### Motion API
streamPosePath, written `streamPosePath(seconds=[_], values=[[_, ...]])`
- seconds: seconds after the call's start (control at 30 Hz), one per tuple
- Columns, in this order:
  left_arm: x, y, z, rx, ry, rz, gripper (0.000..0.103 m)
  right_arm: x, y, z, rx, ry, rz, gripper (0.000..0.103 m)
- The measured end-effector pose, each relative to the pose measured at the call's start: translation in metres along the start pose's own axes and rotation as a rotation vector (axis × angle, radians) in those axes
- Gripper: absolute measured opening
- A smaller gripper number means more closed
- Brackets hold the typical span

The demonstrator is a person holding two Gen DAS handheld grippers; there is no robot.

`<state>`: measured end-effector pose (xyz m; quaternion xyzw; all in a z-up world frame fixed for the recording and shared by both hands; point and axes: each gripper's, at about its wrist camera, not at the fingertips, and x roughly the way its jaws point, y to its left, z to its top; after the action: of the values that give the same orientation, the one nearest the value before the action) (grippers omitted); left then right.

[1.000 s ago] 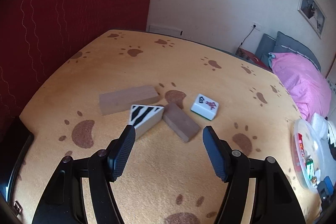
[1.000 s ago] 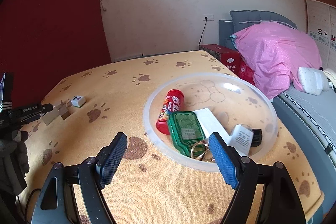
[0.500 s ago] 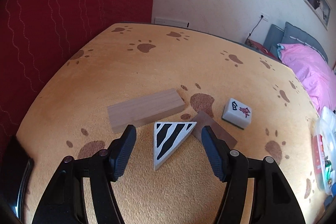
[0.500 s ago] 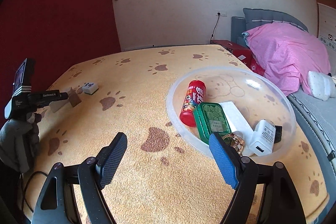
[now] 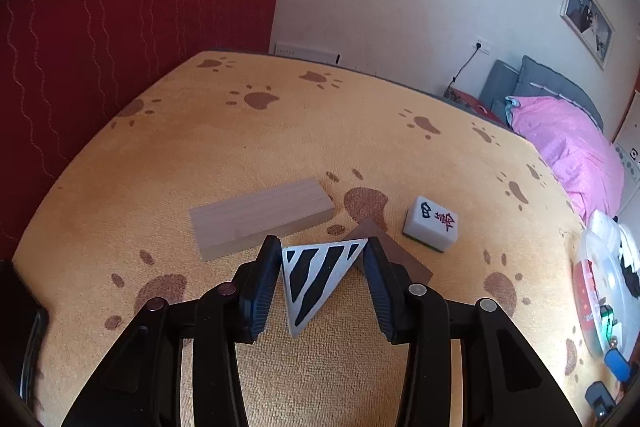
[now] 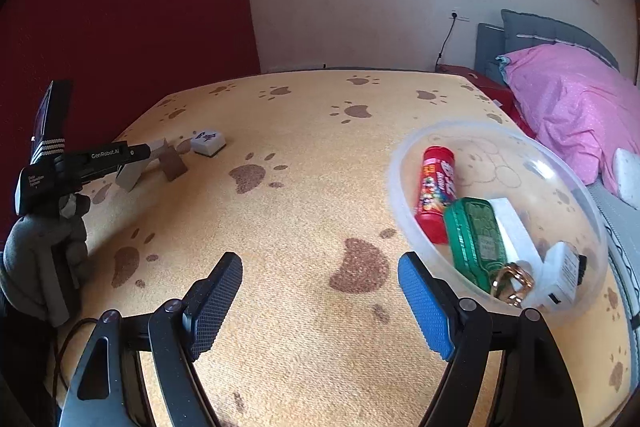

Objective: Organize rigid objects
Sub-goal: 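Grasp the brown rectangular block with the right gripper while the left holds the zebra block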

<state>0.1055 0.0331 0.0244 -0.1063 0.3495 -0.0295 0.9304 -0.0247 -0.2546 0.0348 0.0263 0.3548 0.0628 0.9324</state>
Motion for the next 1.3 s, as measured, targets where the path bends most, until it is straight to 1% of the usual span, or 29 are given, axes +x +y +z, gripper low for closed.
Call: streamPosePath(seconds=[0.1, 0.17, 0.3, 0.47, 0.5, 0.53, 0.6, 0.7, 0.8, 0.9, 1.03, 1.13, 1.3], values=[[-0.007, 0.004, -0.001, -0.019, -0.026, 0.012, 0.043, 0.012, 0.013, 0.011, -0.018, 0.018, 0.043, 0.084], [-0.012, 0.009, -0.001, -0.037, -0.042, 0.026, 0.039, 0.020, 0.023, 0.019, -0.038, 0.023, 0.061, 0.084], [-0.017, 0.020, -0.001, -0.075, -0.060, 0.040, 0.038, 0.036, 0.047, 0.034, -0.089, 0.022, 0.091, 0.083], [-0.018, 0.026, 0.000, -0.097, -0.059, 0.024, 0.038, 0.060, 0.074, 0.054, -0.138, 0.037, 0.144, 0.083], [-0.017, 0.026, 0.000, -0.099, -0.058, 0.024, 0.038, 0.067, 0.079, 0.057, -0.144, 0.046, 0.157, 0.080], [-0.017, 0.026, -0.001, -0.099, -0.058, 0.025, 0.038, 0.074, 0.084, 0.060, -0.151, 0.060, 0.169, 0.074], [-0.016, 0.024, -0.002, -0.094, -0.061, 0.034, 0.037, 0.087, 0.093, 0.065, -0.164, 0.081, 0.190, 0.070], [-0.017, 0.023, -0.003, -0.093, -0.066, 0.034, 0.037, 0.105, 0.104, 0.071, -0.185, 0.107, 0.212, 0.062], [-0.016, 0.024, -0.003, -0.104, -0.067, 0.039, 0.037, 0.115, 0.115, 0.074, -0.211, 0.112, 0.236, 0.059], [-0.015, 0.026, -0.004, -0.116, -0.068, 0.049, 0.036, 0.124, 0.127, 0.077, -0.253, 0.113, 0.240, 0.053], [-0.017, 0.025, -0.004, -0.114, -0.077, 0.057, 0.036, 0.137, 0.141, 0.080, -0.298, 0.124, 0.238, 0.048], [-0.017, 0.026, -0.004, -0.116, -0.077, 0.058, 0.036, 0.144, 0.146, 0.082, -0.310, 0.136, 0.231, 0.044], [-0.016, 0.027, -0.003, -0.118, -0.073, 0.058, 0.036, 0.145, 0.149, 0.083, -0.327, 0.132, 0.223, 0.038]])
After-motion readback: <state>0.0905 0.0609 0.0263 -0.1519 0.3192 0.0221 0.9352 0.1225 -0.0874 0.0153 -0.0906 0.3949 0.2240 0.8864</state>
